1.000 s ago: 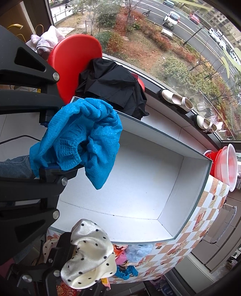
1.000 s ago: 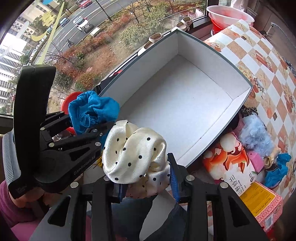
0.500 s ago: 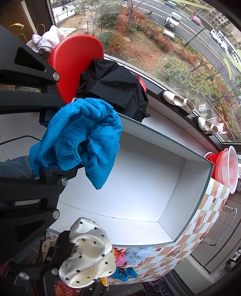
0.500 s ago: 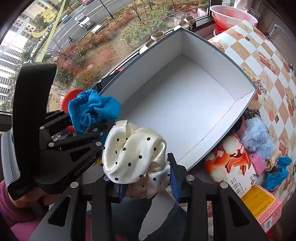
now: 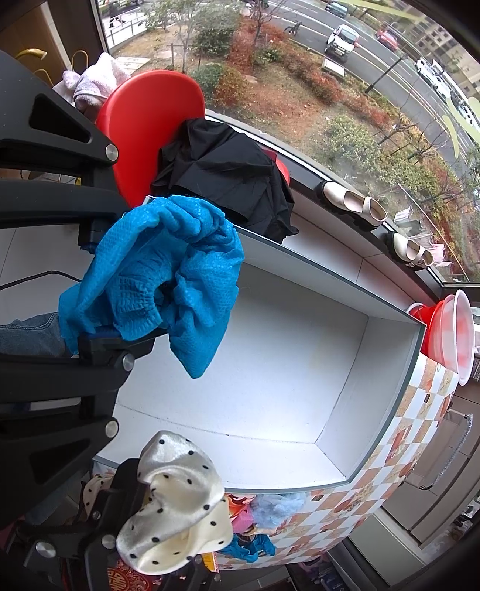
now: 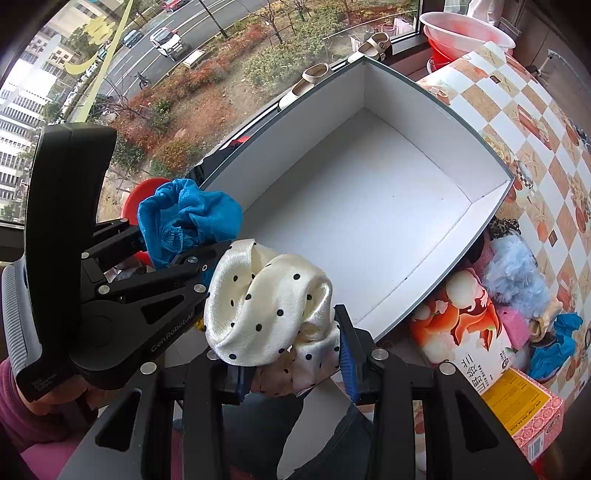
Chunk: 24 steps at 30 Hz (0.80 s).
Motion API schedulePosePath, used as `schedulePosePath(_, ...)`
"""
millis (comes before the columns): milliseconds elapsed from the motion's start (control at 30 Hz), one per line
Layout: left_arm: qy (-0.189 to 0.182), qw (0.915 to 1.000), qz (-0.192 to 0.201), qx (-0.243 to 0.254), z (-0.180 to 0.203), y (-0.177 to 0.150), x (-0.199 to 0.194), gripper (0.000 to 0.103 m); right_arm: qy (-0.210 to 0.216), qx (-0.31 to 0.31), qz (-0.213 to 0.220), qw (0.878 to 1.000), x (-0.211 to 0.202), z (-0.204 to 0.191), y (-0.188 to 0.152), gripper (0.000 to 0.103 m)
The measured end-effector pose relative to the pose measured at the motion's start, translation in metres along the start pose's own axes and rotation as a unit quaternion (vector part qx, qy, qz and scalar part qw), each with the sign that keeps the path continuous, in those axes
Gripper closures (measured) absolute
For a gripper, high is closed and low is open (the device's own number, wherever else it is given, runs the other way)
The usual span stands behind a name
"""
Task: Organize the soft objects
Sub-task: 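Open the left gripper dropping the blue cloth while the right gripper drops the scrunchie into the box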
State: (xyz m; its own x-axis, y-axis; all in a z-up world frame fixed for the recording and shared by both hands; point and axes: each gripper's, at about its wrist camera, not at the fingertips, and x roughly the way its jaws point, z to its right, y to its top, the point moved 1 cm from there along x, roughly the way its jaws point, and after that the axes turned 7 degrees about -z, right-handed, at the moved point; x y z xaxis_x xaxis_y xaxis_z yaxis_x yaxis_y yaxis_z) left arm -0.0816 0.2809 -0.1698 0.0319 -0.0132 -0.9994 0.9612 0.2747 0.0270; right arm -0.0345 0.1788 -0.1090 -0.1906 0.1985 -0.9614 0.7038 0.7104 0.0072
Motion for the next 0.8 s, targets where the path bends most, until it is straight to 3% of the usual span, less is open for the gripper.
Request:
schedulePosePath(267,0.003,1.0,0.004,0.005,0.004,0.0,-0.001,0.069,0.0,-0.001,0.0,1.0,0.0,0.0,0.0,0.064)
schedulePosePath(367,0.011,0.9998,0.016,0.001,0.003,0.001,-0.004,0.048,0.005,-0.001,0.006,1.0,-0.002,-0.001,0.002,0.063)
schedulePosePath(433,0.01,0.9997,0.022,-0.009,0.0,0.002,-0.006,0.028,0.012,0.004,0.012,1.0,-0.004,0.0,0.002,0.052)
schedulePosePath(467,0.008,0.9996,0.021,-0.017,-0.002,0.003,-0.006,0.026,0.013,0.009,0.016,1.0,-0.006,0.002,0.001,0.048)
schedulePosePath(533,-0.008,0.9992,0.02,-0.032,-0.009,0.004,-0.007,0.022,0.006,0.025,0.019,1.0,-0.008,0.007,0.0,0.022)
schedulePosePath(600,-0.016,0.9988,0.016,-0.043,-0.013,0.007,-0.008,0.015,0.003,0.043,0.023,0.999,-0.012,0.016,-0.002,0.01)
schedulePosePath(633,-0.02,0.9986,0.015,-0.046,-0.013,0.008,-0.009,0.01,0.01,0.049,0.03,0.998,-0.015,0.019,-0.004,0.01)
schedulePosePath(800,-0.076,0.9962,0.024,-0.037,-0.001,0.015,-0.023,0.008,0.001,0.071,0.051,0.996,-0.039,0.032,-0.015,0.009)
